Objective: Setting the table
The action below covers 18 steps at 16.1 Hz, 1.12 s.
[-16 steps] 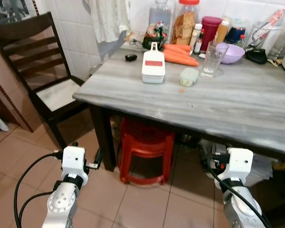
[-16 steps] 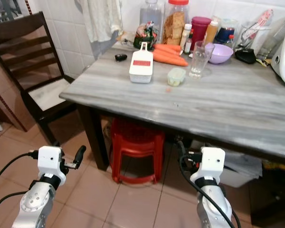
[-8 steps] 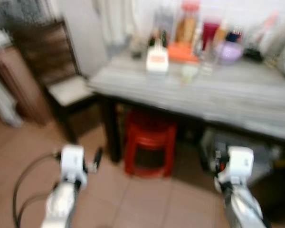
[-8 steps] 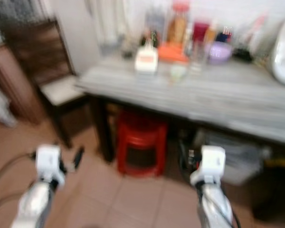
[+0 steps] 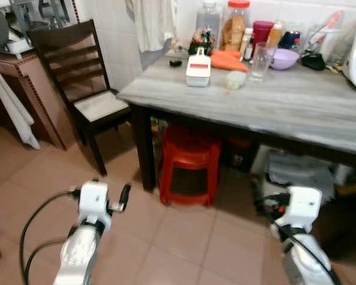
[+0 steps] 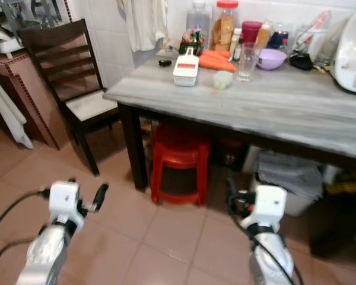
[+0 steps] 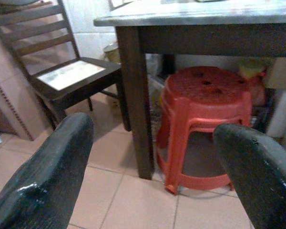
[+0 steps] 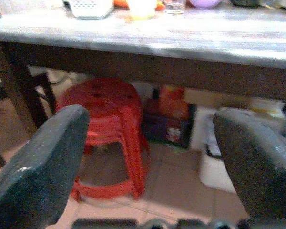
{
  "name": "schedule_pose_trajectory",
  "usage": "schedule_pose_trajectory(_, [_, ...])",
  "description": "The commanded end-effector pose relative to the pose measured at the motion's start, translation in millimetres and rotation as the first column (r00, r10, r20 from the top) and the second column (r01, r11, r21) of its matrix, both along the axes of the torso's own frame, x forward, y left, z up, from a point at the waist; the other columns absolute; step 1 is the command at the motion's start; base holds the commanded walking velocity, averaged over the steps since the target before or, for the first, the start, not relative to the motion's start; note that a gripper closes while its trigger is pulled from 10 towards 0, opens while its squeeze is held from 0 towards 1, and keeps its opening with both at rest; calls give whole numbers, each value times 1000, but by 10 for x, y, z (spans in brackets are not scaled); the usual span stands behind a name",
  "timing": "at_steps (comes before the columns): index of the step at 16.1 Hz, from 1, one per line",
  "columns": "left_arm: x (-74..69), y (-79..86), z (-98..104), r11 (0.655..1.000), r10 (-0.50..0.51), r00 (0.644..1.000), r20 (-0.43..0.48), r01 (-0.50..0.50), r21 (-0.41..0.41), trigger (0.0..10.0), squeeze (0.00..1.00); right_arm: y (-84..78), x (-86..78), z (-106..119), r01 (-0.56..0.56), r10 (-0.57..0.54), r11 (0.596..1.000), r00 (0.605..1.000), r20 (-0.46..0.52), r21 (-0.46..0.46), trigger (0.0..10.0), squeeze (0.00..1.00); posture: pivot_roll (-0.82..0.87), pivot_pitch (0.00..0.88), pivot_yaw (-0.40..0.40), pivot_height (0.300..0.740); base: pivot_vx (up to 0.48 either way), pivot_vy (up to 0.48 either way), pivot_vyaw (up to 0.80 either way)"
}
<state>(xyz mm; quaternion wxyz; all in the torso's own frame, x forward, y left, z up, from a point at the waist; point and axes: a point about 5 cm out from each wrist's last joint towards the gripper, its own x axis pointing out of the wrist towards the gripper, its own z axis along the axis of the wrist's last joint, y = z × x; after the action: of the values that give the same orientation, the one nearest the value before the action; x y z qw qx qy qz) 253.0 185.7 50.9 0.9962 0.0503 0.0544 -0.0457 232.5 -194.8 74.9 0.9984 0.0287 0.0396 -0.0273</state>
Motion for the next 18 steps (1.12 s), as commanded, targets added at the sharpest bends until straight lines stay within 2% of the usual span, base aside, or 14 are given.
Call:
schedule_pose_trajectory(1, [-22,39,-13,1000,14,1000,-8,-14,11,10000,0,36,22,18,-10,10,1000,1000,4,9,10000,0,-3,0,-24,740,-240,0,0])
schedule_pose_trajectory(5, [-25,28,-1,1000,6,1000,4,-6,8,10000,0,32,20,13,-10,10,1000,1000,0,7,10000,0,-2,0,-27,740,0,0,0])
schedule_pose_trajectory(7, [-23,16,33,999,-23,1000,17,23,-44,10000,0,27,18,10,-9,9,1000,1000,-2,5,10000,0,-2,0,-27,740,0,0,0])
schedule_pose_trajectory(9, [-18,-11,65,997,-70,997,34,70,-23,10000,0,26,13,3,-9,9,1000,1000,-6,4,10000,0,-1,0,-28,740,0,0,-250])
schedule_pose_trajectory(14, [-42,-52,49,994,-100,995,25,101,-32,10000,0,22,2,6,-12,12,1000,1000,-6,1,10000,0,-5,0,-31,740,0,0,-501])
schedule_pose_trajectory(18, [-44,-59,44,994,-104,994,23,105,-37,10000,0,16,4,12,-17,17,1000,1000,-7,-4,10000,0,-6,0,-33,740,0,-61,0])
